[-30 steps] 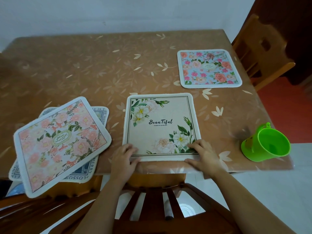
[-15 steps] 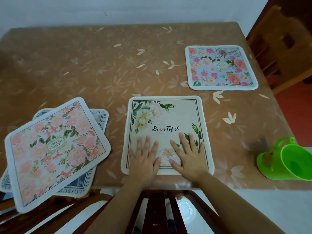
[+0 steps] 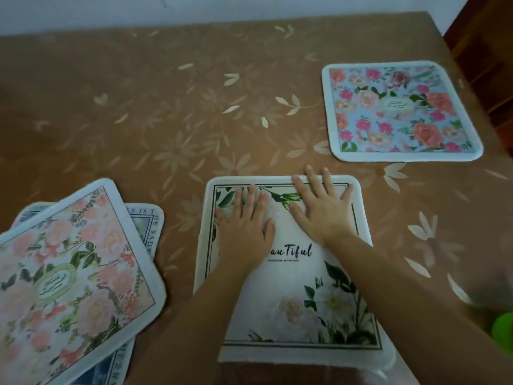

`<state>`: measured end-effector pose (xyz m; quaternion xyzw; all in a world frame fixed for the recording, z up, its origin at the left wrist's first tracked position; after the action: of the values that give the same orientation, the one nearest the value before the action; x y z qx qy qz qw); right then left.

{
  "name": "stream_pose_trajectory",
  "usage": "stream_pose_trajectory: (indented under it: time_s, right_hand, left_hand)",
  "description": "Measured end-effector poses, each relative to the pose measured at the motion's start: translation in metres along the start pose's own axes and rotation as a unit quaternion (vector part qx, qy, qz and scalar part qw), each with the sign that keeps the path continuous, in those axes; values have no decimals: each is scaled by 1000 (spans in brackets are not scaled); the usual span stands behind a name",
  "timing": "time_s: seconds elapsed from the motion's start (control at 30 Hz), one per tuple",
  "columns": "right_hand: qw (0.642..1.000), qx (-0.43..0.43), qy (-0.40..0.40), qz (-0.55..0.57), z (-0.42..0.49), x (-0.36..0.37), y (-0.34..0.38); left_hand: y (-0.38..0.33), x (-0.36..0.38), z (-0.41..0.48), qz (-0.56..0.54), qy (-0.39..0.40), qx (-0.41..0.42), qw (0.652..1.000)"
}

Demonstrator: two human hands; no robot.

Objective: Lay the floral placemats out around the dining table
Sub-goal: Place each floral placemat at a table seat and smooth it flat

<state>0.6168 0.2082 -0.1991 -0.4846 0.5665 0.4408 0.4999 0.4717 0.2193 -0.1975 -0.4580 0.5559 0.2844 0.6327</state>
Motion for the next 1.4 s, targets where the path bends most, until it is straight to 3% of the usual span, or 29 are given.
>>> stream_pose_trajectory:
  time_s: [0.23,0.7,0.93,1.17,1.4]
  right_hand:
    - [998,65,-1,14,-17,-2,-12]
    - [1000,-6,9,15,-149,9,8]
    - [998,16,34,41,-185,15,22]
    - [993,4,80,87,-207,14,42]
    - [990,-70,11,120,-214,-43,100]
  left_hand:
    - [12,-4,11,-25,-12,-36,999]
    - [6,-1,-120,-6,26,0,1000]
    - [-13,-9,-164,-15,35,-17,999]
    - [-12,8,-185,-27,130,-35,990]
    - [8,-45,-211,-35,93,-16,995]
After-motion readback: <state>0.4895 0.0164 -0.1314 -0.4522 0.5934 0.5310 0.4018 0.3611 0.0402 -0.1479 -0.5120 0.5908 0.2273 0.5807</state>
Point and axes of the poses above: each hand's wrist, its own z-axis towards the middle knuckle, its own x-axis out of the palm, y = z × x, the point moved 10 cm from there along z, towards the middle knuckle, and after that the axes turned 7 degrees about -z, right-handed, at the moved point
